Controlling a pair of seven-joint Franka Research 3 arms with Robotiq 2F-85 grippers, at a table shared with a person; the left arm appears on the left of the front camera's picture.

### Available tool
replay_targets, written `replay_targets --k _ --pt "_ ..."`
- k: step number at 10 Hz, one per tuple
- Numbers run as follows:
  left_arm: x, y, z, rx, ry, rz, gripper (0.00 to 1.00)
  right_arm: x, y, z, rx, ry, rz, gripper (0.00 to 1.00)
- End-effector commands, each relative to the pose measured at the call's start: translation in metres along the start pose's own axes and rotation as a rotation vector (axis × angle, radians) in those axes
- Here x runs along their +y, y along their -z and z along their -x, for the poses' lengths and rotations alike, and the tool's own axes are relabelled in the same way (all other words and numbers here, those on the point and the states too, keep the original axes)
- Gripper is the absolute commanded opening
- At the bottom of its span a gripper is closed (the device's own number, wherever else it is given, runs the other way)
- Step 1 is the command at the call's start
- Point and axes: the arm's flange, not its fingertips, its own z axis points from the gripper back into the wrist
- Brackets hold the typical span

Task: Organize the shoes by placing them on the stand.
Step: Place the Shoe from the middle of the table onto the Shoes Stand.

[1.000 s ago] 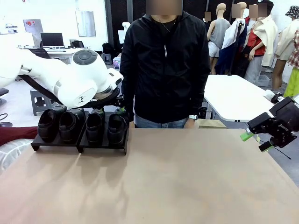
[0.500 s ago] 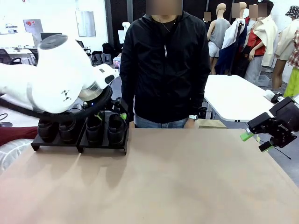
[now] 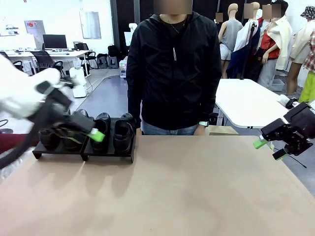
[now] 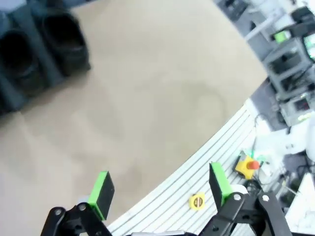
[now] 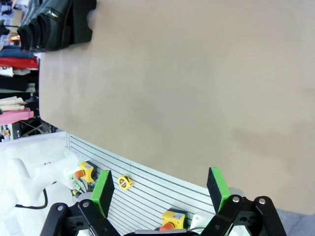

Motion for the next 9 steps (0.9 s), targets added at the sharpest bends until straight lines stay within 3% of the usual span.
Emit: replay_targets --k 1,2,3,5,6,9 --pt "0.064 -0.041 0.017 0.052 -0.036 0.000 1.00 0.002 -0.002 0.001 0.008 0.017 0.011 1.00" --pt "0.101 -0.063 0.021 0.072 -0.079 0.025 1.00 0.002 -0.002 0.001 0.008 0.017 0.011 1.00" --pt "0.137 -0.083 0.032 -0.030 -0.096 0.165 1.00 0.002 -0.002 0.001 0.008 0.017 0.011 1.00" --pt "0.171 -0.082 0.041 -0.186 -0.195 0.229 1.00 0.002 -0.002 0.001 0.008 0.017 0.011 1.00" --pt "0.143 -0.092 0.049 -0.057 -0.136 0.106 1.00 0.002 -0.002 0.001 0.008 0.017 0.011 1.00" --pt "0.143 -0.092 0.049 -0.057 -0.136 0.106 1.00 0.002 -0.002 0.001 0.008 0.017 0.011 1.00"
